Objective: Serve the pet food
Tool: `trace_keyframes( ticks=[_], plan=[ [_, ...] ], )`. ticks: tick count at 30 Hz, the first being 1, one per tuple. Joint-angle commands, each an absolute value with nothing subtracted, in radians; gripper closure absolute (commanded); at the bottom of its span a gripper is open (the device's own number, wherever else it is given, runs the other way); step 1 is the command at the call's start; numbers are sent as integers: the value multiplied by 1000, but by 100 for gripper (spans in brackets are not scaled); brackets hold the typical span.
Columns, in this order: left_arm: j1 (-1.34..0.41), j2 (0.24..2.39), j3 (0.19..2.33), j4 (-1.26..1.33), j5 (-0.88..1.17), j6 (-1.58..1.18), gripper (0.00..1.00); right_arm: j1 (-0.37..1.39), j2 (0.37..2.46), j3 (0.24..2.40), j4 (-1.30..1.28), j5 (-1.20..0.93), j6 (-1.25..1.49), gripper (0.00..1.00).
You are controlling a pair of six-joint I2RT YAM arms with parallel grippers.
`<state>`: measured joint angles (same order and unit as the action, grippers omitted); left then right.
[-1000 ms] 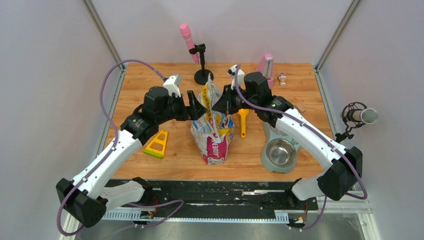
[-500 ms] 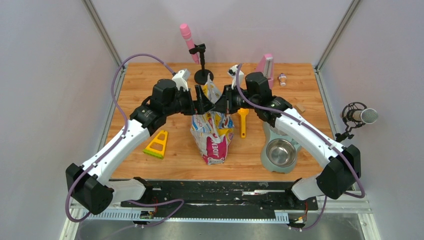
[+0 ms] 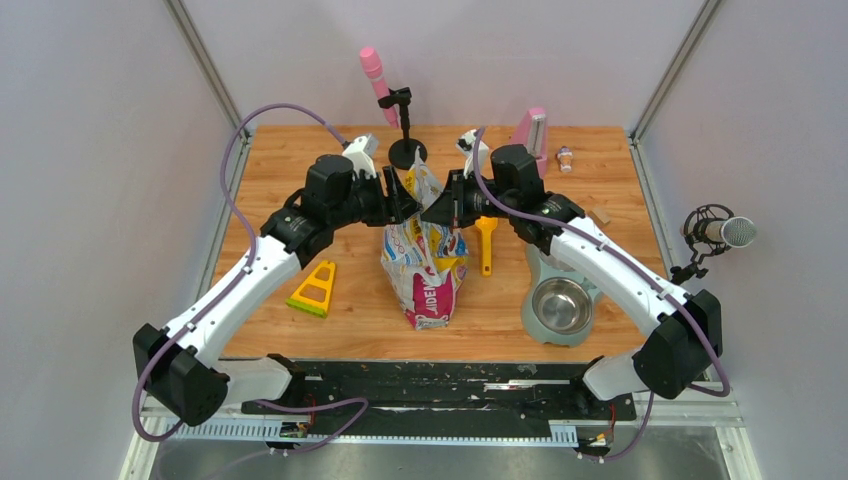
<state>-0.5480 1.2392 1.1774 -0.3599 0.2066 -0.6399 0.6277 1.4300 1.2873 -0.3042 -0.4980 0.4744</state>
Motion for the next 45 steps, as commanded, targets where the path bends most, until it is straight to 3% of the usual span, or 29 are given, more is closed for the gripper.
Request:
trace_keyframes(
  ticks=[1,10,14,17,18,27,40,45],
  plan=[
    [-545,1261,1206,-368,198,-623,36,647,1383,1273,-309,-555,506,100],
    [-544,1294,1203,-349,255,-622,46,647,1377,1272,-310,-546,509,100],
    [-544,1315,1207,-353,285,-626,64,647,1365,1273,-314,-523,506,100],
    [-544,1323,1215,-374,268,-625,97,647,1351,1273,-324,-488,498,100],
    [-544,1321,1215,-383,259,-625,99,647,1345,1274,-335,-468,493,100],
    [-544,1206,1154,-388,90,-587,100,647,1295,1282,-433,-238,427,100],
    [-545,1132,1143,-392,77,-553,100,648,1303,1308,-438,-260,414,100],
    [-544,1083,1156,-447,-51,-530,100,648,1289,1321,-475,-193,397,100]
  ],
)
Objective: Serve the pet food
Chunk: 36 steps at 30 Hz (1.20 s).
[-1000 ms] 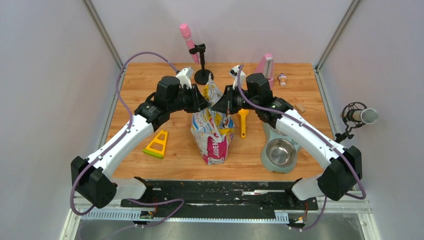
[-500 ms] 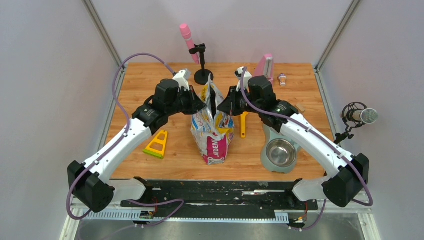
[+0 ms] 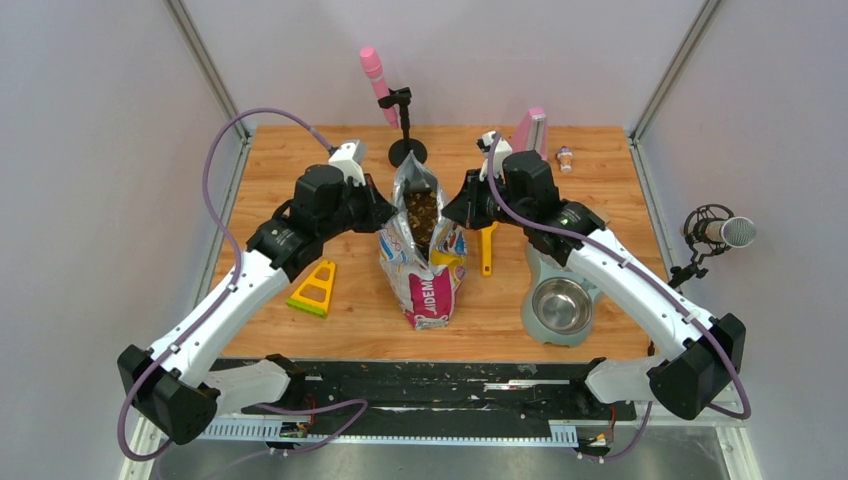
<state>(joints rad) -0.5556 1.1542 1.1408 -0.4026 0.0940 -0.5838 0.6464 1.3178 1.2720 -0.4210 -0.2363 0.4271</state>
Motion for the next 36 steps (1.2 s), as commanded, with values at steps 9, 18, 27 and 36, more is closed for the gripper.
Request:
trace_keyframes(
  ticks=[9,18,27,36],
  plan=[
    [-545,1007,1199,-576,-364,-499,100,647,1248,1340,-560,56,316,100],
    [-544,999,1240,-578,-369,-469,100,648,1205,1346,-561,79,259,100],
    [-545,1022,1270,-509,-193,-451,100,647,1197,1378,-517,-57,253,100],
    [-544,1024,1259,-470,-114,-464,1,647,1224,1398,-502,-95,326,2]
  ],
)
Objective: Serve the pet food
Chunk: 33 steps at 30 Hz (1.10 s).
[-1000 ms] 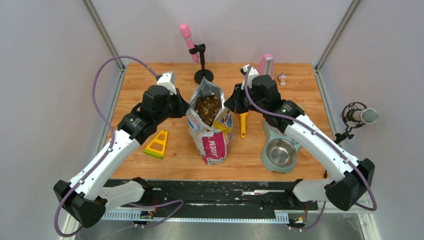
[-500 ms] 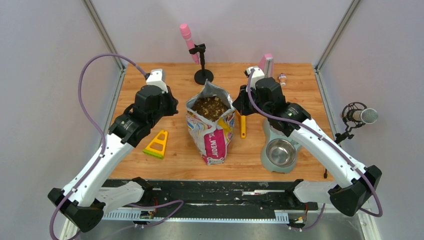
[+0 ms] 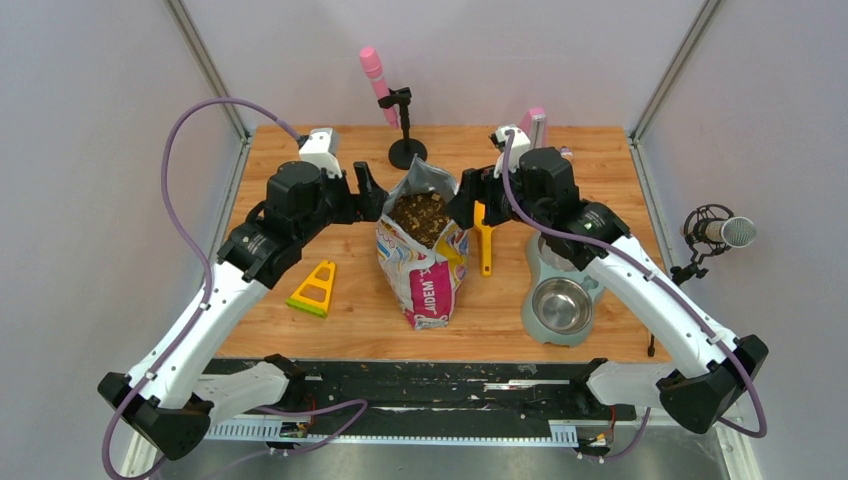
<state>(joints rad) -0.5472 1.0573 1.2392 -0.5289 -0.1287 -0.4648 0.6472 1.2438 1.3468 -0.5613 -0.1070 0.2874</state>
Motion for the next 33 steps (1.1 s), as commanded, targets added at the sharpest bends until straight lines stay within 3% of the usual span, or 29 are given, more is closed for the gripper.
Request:
trace_keyframes(
  ticks=[1,9,12,15,27,33],
  plan=[
    [-545,1016,1250,-468,-128,-467,1,648,1212,1393,-501,-62,338,0],
    [-545,895,1176,-538,-438,-525,0,630,1063,1228,-496,221,430,0],
    [-544,856,1103,-584,-593,-676,0,582,1021,1133,-497,200,477,0],
    [-544,798,1030,-609,-604,-774,0,551,1019,1033,-488,159,487,0],
    [-545,738,1002,-791,-703,-844,0,547,1380,880,-214,178,534,6],
    [-544,734,983,-860,-698,-862,0,548,1549,889,-71,140,479,21]
  ],
)
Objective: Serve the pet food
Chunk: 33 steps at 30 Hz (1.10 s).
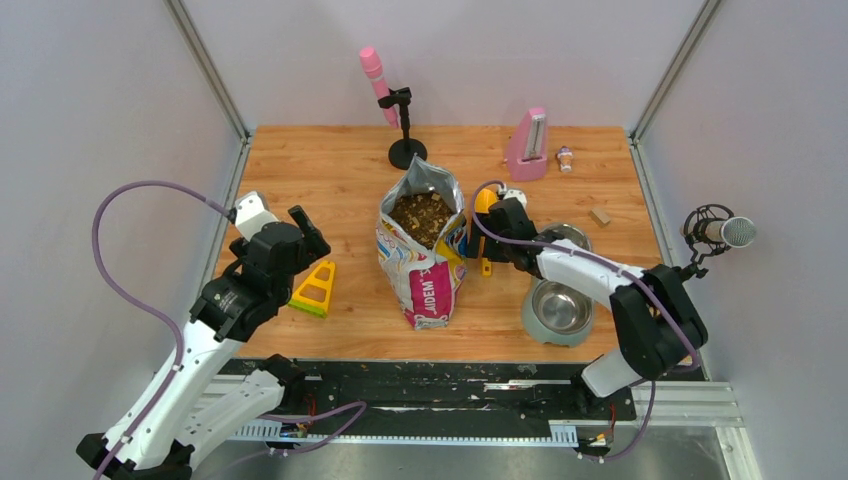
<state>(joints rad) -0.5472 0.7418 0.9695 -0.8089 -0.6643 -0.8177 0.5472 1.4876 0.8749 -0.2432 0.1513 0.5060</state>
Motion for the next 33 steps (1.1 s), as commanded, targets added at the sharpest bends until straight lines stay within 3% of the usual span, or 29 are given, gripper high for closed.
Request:
trace_keyframes(
  ticks=[1,11,14,19,22,27,33],
  plan=[
    [-544,733,980,-872,-695,-865,0,549,1571,892,-56,156,469,22],
    [-544,681,906,-904,-624,-890,0,547,1706,883,20,235,481,40],
    [-544,668,899,-889,-607,-873,0,548,1736,887,14,240,480,56],
    [-545,664,913,-870,-590,-844,0,548,1736,884,-22,281,480,73],
    [-544,662,918,-846,-577,-826,0,548,1658,874,-43,305,467,88],
    [-545,662,925,-809,-553,-793,0,547,1466,866,-90,316,426,99],
    [-544,677,967,-732,-530,-759,0,547,1221,897,-180,315,361,100]
  ],
)
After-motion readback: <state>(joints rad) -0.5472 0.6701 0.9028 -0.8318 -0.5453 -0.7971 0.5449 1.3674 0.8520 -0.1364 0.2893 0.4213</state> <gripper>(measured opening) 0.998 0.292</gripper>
